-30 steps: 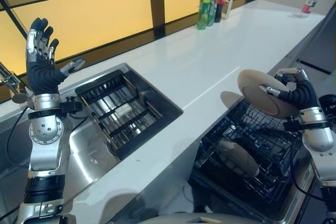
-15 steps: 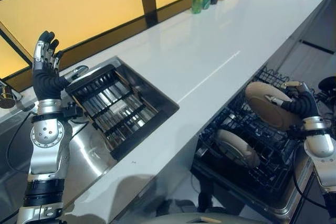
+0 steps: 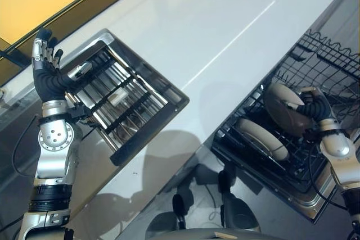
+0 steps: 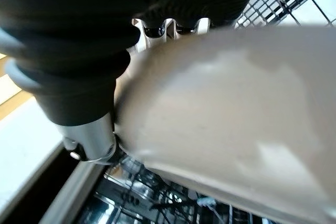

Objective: Pick up plates and place into dishwasher.

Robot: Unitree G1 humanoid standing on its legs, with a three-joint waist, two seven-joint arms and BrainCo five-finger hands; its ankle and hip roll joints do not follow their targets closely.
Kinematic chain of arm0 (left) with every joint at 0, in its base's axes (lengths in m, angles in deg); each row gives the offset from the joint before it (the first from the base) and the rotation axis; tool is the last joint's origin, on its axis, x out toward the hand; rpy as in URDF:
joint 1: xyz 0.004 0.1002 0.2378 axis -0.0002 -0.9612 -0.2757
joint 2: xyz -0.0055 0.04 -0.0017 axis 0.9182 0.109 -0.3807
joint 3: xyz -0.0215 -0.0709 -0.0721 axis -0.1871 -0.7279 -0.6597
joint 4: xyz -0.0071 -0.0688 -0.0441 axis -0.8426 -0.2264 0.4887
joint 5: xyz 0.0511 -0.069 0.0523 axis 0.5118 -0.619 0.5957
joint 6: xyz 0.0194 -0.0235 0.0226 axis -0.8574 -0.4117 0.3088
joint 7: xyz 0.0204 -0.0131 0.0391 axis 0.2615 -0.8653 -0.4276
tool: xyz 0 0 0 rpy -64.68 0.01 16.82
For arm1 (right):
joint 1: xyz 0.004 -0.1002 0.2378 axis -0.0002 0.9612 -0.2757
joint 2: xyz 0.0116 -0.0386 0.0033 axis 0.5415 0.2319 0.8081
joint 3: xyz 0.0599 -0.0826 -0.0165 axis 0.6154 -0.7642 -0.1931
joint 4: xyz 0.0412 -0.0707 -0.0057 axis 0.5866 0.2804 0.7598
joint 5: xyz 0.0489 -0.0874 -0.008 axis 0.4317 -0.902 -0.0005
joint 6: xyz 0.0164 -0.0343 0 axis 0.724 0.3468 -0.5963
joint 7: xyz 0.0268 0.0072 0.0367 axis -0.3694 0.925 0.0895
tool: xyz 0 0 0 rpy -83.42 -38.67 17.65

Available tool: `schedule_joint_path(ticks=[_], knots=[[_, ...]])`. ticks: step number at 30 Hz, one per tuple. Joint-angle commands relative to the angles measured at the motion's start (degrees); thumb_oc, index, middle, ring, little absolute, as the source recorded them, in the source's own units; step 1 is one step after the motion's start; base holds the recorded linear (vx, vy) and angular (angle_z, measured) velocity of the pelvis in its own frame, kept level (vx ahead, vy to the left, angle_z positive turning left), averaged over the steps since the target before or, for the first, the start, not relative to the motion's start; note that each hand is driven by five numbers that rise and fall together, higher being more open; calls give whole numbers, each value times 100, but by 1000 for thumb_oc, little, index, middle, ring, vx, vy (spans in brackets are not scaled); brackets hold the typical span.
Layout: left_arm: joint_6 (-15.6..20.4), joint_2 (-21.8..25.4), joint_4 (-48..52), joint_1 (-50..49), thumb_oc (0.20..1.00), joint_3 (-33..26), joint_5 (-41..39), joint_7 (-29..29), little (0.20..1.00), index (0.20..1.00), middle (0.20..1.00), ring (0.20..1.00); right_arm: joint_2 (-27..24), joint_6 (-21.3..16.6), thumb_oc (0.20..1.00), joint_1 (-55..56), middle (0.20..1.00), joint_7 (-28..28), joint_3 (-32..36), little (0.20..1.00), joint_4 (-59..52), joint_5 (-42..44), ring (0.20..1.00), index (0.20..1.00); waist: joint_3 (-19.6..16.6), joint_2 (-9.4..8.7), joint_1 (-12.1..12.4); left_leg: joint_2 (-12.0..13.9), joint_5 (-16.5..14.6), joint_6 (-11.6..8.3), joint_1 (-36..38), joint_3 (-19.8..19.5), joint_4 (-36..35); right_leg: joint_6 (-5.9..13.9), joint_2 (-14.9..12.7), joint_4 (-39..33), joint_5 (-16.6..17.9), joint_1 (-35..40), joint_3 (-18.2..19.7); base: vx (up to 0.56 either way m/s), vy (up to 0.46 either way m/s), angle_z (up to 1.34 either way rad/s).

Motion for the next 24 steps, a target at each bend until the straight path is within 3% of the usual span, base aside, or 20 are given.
schedule_joint_path(ticks=[1, 10, 15, 24], knots=[[246, 478, -199, 446, 1000, 276, 227, -195, 1000, 1000, 1000, 1000, -428, -224, 200, -566, 200, -119, -285, 200, 41, 211, 200, 200, -132, -79, -52, 174, 596, -237, -957, -529, 89, 390, -351, 728, -1029, 93, -180, -14, -59, 0], [252, 683, -289, 943, 1000, 595, 296, -688, 1000, 1000, 1000, 1000, -626, -67, 200, -1343, 200, 45, -916, 200, 617, 535, 200, 200, 373, 55, -69, 233, 690, -277, -1476, -498, 293, 302, -356, 912, -999, -430, -175, -68, -38, -3], [212, 889, -352, 1267, 1000, 726, 220, -878, 1000, 1000, 1000, 1000, -752, -182, 200, -1767, 200, 128, -1285, 200, 1242, 675, 200, 200, 645, 115, -49, 262, 749, -282, -1774, -478, 400, 225, -339, 1025, -966, -735, -196, -89, -61, -2], [44, 1323, -588, 2016, 1000, 1037, 69, -992, 1000, 1000, 1000, 1000, -1111, -150, 200, -2528, 200, 223, -1897, 200, 2178, 899, 200, 200, 975, 132, -6, 278, 818, -268, -2135, -488, 455, 175, -278, 1056, -871, -1081, -251, -61, -88, -3]])
